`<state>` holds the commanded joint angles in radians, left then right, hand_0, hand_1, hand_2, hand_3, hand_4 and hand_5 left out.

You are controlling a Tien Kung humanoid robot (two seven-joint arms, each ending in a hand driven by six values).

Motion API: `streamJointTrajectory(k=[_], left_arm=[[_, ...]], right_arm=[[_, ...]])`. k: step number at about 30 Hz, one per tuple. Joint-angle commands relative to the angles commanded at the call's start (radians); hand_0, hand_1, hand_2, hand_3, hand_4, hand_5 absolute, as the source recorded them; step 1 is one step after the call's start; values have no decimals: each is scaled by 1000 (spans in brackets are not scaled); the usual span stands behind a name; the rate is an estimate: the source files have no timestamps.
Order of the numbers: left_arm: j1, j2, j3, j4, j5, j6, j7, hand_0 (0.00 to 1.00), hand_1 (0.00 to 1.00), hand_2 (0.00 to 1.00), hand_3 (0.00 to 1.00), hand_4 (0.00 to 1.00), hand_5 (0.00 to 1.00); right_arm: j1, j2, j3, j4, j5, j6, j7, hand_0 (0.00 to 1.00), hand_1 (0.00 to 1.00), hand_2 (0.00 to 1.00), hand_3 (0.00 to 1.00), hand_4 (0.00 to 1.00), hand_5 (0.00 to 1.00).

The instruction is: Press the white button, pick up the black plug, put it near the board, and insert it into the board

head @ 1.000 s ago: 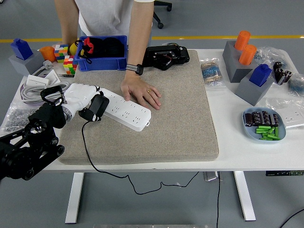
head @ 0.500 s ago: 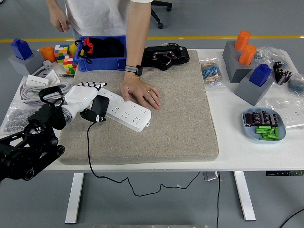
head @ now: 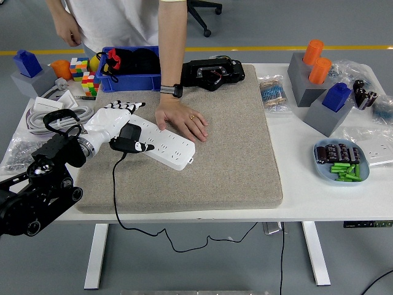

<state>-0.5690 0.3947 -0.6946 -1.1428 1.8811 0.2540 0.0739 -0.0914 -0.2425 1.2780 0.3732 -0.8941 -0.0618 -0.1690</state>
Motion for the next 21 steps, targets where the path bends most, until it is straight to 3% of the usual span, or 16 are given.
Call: streamJointTrajectory(k=[5, 6, 14, 21], left_arm=[[69, 29, -41, -54, -41, 118, -122, 998, 998, 998, 998, 998, 726], [85, 35, -50, -59, -44, 128, -138, 965, 963, 896, 909, 998, 757], [164, 63, -86, -49, -22, 113, -172, 962, 953, 885, 894, 987, 765], [194, 59, -83, -40, 11, 100, -162, 965, 963, 904, 899, 964, 772]], right_arm=[[-1, 1, 2, 0, -1, 0, 0, 740, 685, 678, 622, 674, 384], [-1, 0, 3, 0, -2, 0, 0, 740, 686, 678, 622, 674, 383], [0, 2, 10, 1, -4, 1, 0, 740, 686, 678, 623, 674, 384], [0, 3, 10, 2, -4, 0, 1, 740, 686, 678, 622, 674, 383]])
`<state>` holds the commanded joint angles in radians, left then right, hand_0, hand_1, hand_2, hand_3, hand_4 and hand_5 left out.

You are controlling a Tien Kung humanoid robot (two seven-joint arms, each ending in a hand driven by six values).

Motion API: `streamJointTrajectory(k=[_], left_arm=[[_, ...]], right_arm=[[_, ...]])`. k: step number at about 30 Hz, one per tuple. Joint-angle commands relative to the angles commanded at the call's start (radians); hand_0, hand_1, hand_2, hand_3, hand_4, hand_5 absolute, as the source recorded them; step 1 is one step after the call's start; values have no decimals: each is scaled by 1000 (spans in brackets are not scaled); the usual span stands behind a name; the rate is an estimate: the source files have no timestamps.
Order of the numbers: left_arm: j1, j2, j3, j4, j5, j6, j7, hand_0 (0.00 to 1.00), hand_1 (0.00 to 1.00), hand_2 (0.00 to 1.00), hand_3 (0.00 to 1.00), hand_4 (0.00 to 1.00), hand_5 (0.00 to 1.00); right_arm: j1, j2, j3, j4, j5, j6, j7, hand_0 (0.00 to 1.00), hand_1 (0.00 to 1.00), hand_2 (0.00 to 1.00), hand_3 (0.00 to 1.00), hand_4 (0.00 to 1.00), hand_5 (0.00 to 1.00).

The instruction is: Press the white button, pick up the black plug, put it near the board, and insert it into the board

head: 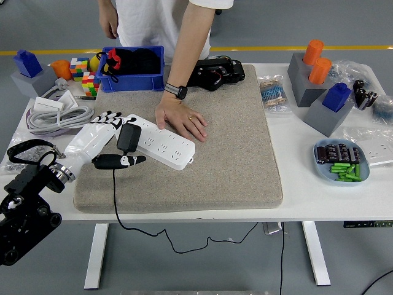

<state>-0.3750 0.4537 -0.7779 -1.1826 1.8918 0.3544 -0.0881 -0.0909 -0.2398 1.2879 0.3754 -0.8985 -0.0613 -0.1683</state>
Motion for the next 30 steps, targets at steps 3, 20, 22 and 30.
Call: streamJointTrajectory(k=[3, 20, 22, 30], left_arm=[[4, 0, 0, 4, 10, -2, 2, 969, 965, 906, 903, 956, 778], [-20, -5, 19, 46, 56, -16, 27, 977, 970, 914, 902, 949, 776], [-22, -4, 22, 50, 58, -15, 30, 977, 971, 915, 902, 947, 775], [-31, -15, 56, 68, 54, -18, 31, 978, 970, 915, 901, 946, 775]], right_arm=[[-1, 1, -1, 0, 1, 0, 0, 740, 685, 678, 622, 675, 384], [0, 1, -4, 0, 3, 0, 1, 739, 685, 677, 622, 674, 383], [0, 1, -4, -1, 2, 0, 0, 740, 685, 677, 623, 674, 383], [0, 1, -5, 0, 4, 0, 1, 740, 685, 677, 622, 674, 384]])
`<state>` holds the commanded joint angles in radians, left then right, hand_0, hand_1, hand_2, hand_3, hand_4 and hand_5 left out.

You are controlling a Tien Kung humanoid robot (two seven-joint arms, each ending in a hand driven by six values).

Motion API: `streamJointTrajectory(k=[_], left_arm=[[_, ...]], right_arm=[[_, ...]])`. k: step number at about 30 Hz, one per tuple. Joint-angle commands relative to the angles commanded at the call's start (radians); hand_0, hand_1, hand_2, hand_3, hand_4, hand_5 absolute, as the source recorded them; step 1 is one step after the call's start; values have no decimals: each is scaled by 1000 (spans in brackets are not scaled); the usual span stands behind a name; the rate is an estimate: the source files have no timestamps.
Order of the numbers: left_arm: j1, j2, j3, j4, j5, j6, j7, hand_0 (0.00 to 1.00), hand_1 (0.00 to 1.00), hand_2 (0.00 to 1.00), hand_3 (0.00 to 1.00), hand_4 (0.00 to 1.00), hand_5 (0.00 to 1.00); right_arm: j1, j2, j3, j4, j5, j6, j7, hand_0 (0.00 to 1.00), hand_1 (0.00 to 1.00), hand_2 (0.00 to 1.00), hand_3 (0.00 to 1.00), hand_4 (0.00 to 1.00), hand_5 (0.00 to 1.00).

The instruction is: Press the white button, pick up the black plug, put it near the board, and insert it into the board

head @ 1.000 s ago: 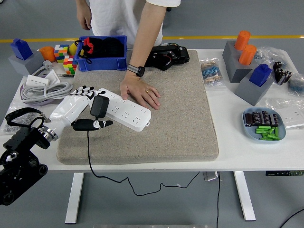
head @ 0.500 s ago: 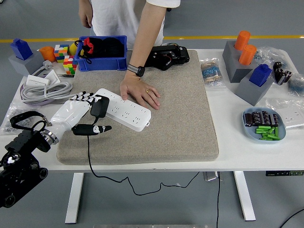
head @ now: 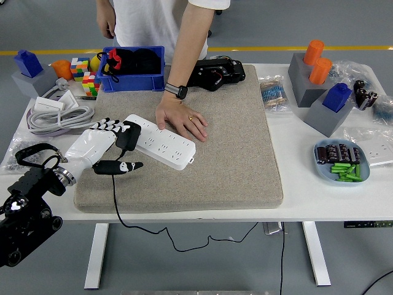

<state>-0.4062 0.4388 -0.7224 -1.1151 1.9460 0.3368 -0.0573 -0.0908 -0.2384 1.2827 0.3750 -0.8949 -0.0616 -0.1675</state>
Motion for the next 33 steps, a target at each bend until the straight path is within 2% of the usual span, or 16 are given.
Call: streamJointTrajectory(k=[8, 20, 29, 33], left_arm=[[-23, -19, 26, 15, -8, -2, 3, 978, 970, 914, 900, 946, 775], [-80, -52, 57, 78, -31, -21, 23, 981, 970, 911, 898, 944, 775], [-85, -55, 68, 107, -64, -33, 29, 976, 961, 904, 890, 940, 775], [-75, -48, 42, 79, -74, 0, -4, 972, 960, 905, 893, 940, 774]], right_arm=[[0, -1, -3, -1, 1, 0, 0, 740, 685, 678, 623, 674, 384], [2, -1, -5, -1, 3, 0, 0, 740, 685, 677, 623, 674, 385], [1, 0, -7, -1, 5, 0, 0, 740, 685, 678, 622, 674, 386], [0, 0, -7, -2, 4, 0, 0, 740, 685, 677, 622, 674, 386]])
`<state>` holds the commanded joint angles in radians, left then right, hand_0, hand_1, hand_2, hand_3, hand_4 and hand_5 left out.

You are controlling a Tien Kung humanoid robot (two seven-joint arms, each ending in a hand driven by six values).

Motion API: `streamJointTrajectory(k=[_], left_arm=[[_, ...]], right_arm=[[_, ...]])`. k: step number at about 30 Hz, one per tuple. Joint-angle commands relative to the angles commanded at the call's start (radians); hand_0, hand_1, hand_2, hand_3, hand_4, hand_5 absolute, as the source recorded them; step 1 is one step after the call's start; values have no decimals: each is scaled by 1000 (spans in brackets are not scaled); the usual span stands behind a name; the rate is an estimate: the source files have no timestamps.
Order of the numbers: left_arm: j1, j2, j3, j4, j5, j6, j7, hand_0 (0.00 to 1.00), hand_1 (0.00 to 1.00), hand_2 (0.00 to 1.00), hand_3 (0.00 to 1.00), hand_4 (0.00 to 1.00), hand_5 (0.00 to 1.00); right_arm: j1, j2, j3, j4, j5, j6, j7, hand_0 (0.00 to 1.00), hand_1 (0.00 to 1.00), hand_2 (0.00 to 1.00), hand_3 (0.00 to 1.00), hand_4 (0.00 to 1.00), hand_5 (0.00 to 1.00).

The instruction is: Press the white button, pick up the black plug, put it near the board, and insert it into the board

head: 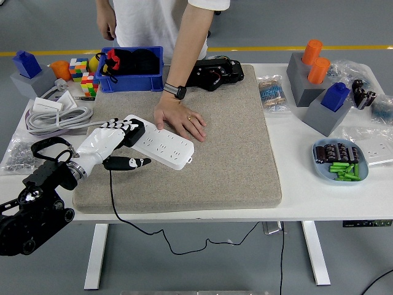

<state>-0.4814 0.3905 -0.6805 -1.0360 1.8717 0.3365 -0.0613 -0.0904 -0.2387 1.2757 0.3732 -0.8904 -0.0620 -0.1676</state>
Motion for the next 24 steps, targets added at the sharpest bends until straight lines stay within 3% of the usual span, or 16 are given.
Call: streamJointTrajectory(k=[12, 16, 24], left_arm=[[23, 12, -132, -127, -19, 79, -67, 961, 961, 912, 902, 938, 773], [36, 10, -195, -124, -11, 78, -62, 961, 961, 912, 902, 938, 773], [97, -1, -396, -88, 15, 62, -39, 962, 956, 909, 891, 935, 767]], right_arm=[[2, 0, 2, 1, 0, -1, 1, 739, 685, 677, 622, 674, 385], [1, 1, 1, 0, -1, 0, 0, 739, 685, 677, 622, 674, 385], [0, -1, -3, 0, -1, 0, 0, 739, 685, 677, 623, 674, 386]])
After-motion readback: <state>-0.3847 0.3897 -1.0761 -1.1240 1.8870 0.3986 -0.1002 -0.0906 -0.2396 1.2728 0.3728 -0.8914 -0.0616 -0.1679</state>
